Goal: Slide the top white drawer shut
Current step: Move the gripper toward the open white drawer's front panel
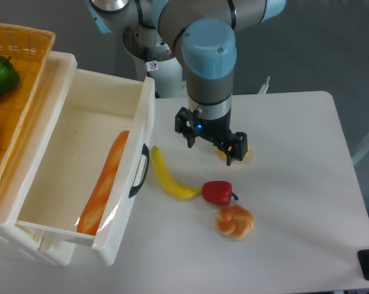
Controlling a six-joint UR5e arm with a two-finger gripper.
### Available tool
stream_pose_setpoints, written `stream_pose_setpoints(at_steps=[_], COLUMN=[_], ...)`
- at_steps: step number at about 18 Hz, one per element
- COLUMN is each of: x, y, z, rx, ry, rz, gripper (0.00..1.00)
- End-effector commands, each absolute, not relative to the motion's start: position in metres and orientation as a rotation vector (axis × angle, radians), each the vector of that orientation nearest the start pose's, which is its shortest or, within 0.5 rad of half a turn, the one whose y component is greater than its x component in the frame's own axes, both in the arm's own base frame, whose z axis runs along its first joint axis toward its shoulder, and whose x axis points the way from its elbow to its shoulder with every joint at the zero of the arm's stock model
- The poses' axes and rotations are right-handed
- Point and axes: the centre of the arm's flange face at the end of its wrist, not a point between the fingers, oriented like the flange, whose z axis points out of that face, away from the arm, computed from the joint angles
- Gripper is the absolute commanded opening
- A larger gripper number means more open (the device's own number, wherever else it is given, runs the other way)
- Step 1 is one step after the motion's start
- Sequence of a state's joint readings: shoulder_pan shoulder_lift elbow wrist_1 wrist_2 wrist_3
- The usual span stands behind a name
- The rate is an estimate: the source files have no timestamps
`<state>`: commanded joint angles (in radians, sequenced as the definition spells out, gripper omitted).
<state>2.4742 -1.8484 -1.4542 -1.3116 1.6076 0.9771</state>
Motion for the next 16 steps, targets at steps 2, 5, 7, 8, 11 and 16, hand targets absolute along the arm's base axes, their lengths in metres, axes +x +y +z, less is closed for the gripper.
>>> stream_pose_setpoints(at_steps=[2, 5, 7, 8, 11, 16], x=[-0.403, -0.406, -0.406, -0.405, -0.399, -0.401], y=[0.483, 0.485, 0.486, 0.484, 0.482, 0.488], z=[0.416, 0.41, 0.407, 0.405, 0.392, 0.375], rx=[-3.105, -3.1, -3.098, -3.1, -3.108, -3.121], ry=[0.112, 0.109, 0.104, 0.102, 0.105, 0.118], rz=[0.151, 0.16, 0.167, 0.163, 0.148, 0.125], gripper=[1.0, 1.0, 1.0, 1.0, 1.0, 1.0])
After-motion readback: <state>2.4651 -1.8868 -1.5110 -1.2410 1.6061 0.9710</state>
